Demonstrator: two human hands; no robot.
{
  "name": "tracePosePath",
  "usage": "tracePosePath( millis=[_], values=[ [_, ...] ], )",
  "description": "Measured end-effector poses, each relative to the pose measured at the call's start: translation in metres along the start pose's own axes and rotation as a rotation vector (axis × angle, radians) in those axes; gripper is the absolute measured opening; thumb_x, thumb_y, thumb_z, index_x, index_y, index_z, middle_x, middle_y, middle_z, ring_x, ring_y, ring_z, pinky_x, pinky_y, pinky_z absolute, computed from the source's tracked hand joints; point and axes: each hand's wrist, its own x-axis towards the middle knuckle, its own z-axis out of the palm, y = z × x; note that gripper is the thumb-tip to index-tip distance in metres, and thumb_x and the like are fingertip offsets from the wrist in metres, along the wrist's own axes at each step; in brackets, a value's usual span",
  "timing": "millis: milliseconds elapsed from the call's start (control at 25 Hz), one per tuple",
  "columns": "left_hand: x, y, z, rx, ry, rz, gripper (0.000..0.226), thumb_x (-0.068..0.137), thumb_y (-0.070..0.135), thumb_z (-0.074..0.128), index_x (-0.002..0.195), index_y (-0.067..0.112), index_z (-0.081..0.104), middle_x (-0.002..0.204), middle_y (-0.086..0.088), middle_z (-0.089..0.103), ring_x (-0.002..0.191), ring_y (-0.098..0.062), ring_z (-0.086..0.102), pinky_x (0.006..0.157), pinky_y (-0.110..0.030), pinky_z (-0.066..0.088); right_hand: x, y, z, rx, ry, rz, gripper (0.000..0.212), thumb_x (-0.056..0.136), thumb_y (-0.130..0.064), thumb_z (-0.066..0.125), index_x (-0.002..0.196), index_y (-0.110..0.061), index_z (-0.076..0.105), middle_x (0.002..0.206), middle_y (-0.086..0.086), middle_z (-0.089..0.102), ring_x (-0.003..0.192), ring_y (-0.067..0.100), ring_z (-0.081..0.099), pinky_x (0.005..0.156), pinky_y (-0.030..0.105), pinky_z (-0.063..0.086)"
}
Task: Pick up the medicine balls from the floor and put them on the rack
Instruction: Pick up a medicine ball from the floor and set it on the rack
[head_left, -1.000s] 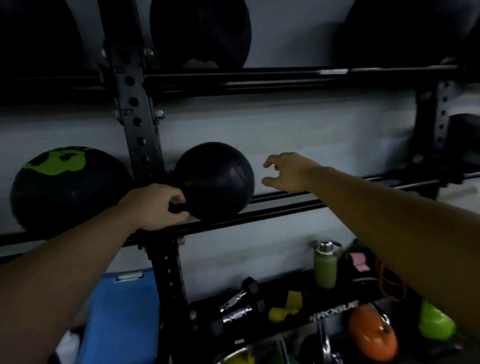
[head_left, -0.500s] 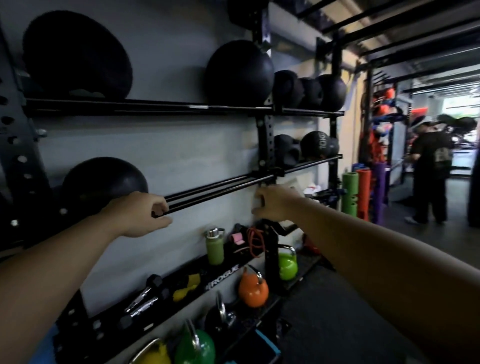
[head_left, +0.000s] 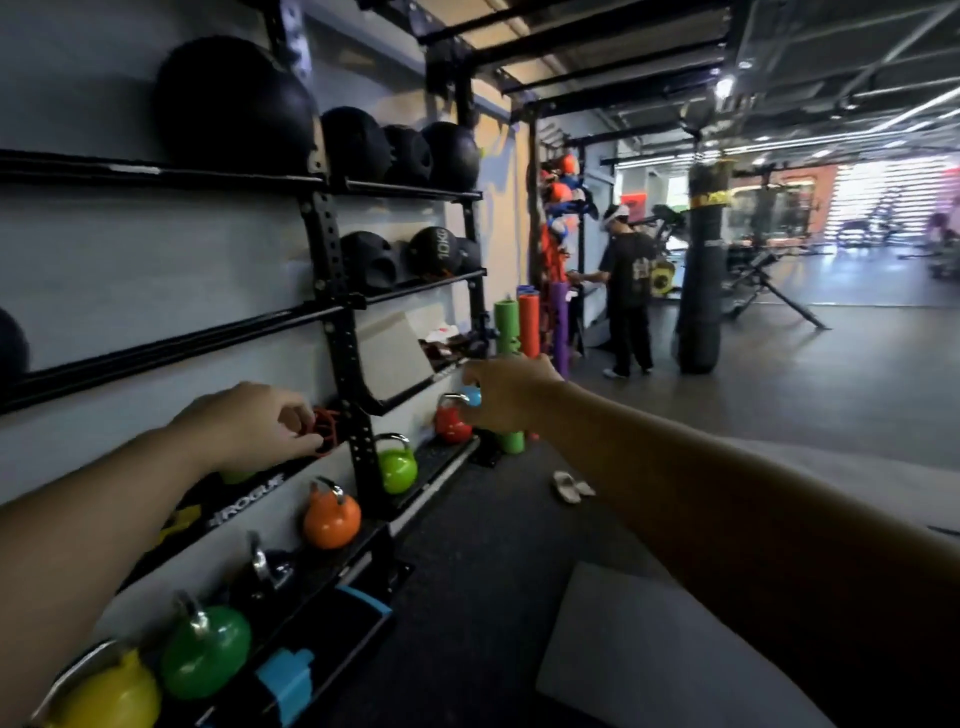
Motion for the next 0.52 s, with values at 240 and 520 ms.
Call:
tracePosePath(
  millis=[240,520],
  values=[
    [-0.005,0.164,0.02,-0.067,-0.037,0.246,0.032,0.081,0.063,0.078,0.1,0.039,0.071,0.099,0.012,0.076,0.091,-0.014,0.069,0.081,-0.031,0.054,-0.143,0.115,-0.015,-0.048,0.004,0.244,0.051,0.088,-0.063,0.06,0.13,-0.034,0.06,0.136,0.003,0.063,0.13,0.035,0.055,0.108,0.052,0.035],
    [-0.029,0.322,0.06,-0.075,-0.083,0.638,0.037,0.081,0.065,0.073,0.104,0.036,0.072,0.094,0.015,0.073,0.084,-0.008,0.067,0.079,-0.032,0.054,-0.306,0.184,-0.005,-0.015,0.061,0.552,0.057,0.092,-0.059,0.061,0.142,-0.033,0.052,0.142,0.006,0.059,0.133,0.034,0.05,0.109,0.051,0.035]
  ],
)
